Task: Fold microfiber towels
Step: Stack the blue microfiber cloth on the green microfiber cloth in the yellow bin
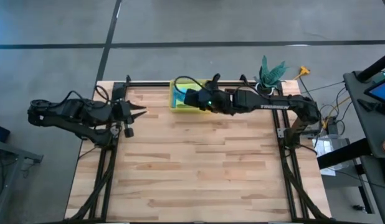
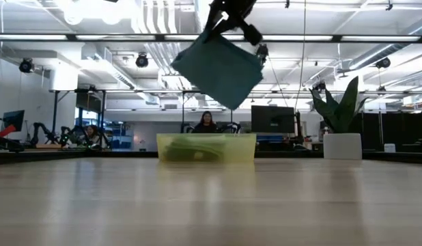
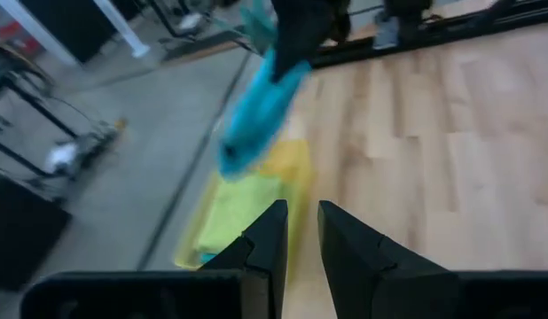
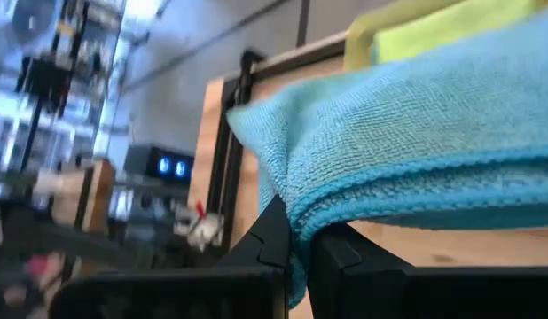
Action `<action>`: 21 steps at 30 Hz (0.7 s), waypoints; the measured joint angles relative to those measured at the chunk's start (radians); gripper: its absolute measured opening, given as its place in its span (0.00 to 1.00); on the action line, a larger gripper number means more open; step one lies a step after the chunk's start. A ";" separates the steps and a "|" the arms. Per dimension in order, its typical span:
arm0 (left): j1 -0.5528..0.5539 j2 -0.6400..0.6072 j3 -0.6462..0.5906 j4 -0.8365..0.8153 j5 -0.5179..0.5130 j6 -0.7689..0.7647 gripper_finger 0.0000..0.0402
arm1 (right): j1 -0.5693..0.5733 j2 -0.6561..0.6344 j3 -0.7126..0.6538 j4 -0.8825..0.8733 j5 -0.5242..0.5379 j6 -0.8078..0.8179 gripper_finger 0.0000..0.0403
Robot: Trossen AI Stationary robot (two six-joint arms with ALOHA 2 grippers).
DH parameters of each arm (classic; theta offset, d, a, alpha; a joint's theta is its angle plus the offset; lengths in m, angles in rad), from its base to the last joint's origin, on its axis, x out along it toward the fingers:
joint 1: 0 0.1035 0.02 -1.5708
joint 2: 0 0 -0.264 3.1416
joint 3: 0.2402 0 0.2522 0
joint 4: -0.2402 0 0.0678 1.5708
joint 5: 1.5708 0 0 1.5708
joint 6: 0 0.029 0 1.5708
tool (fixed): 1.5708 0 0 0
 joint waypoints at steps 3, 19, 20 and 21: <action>0.003 0.015 0.000 0.048 -0.029 0.043 0.13 | -0.050 0.003 0.000 0.018 -0.088 -0.049 0.02; 0.015 0.093 0.036 0.208 -0.189 -0.048 0.13 | -0.294 0.051 0.009 -0.179 -0.574 -0.406 0.02; 0.018 0.102 0.043 0.213 -0.201 -0.045 0.13 | -0.301 0.057 0.009 -0.197 -0.600 -0.428 0.02; 0.020 0.108 0.048 0.215 -0.205 -0.045 0.13 | -0.305 0.062 0.009 -0.212 -0.615 -0.447 0.02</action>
